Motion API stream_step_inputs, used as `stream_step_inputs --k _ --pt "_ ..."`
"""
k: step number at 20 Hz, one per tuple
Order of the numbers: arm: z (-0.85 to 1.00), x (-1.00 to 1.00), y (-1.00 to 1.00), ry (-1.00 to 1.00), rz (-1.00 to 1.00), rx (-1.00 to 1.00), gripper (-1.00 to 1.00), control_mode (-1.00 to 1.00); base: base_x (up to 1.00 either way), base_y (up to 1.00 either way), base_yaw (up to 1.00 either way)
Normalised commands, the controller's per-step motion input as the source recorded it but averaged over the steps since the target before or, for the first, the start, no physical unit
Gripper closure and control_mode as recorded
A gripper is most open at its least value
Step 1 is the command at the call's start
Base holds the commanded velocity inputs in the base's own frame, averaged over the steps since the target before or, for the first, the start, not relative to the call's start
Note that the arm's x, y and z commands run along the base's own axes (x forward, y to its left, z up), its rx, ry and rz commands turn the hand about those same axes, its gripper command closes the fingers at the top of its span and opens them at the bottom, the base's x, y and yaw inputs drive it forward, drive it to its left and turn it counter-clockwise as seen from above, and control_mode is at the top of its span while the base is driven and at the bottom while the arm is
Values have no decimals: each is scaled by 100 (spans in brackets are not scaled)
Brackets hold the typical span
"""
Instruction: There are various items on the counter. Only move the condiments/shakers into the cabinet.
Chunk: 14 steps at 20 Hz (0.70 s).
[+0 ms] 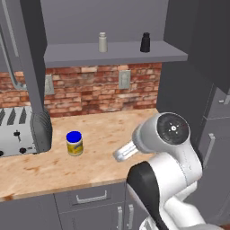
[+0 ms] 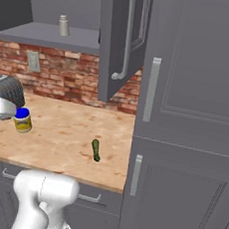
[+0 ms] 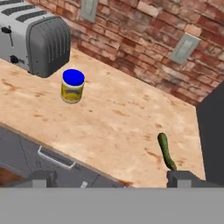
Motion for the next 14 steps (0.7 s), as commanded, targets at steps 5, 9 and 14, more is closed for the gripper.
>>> stream_step_inputs --k 5,9,14 --pt "-18 -10 19 17 52 6 -100 -100 0 0 0" --pt "0 83 -32 8 28 21 -100 -100 0 0 0" --pt "-6 83 -7 1 20 18 -100 -100 0 0 0"
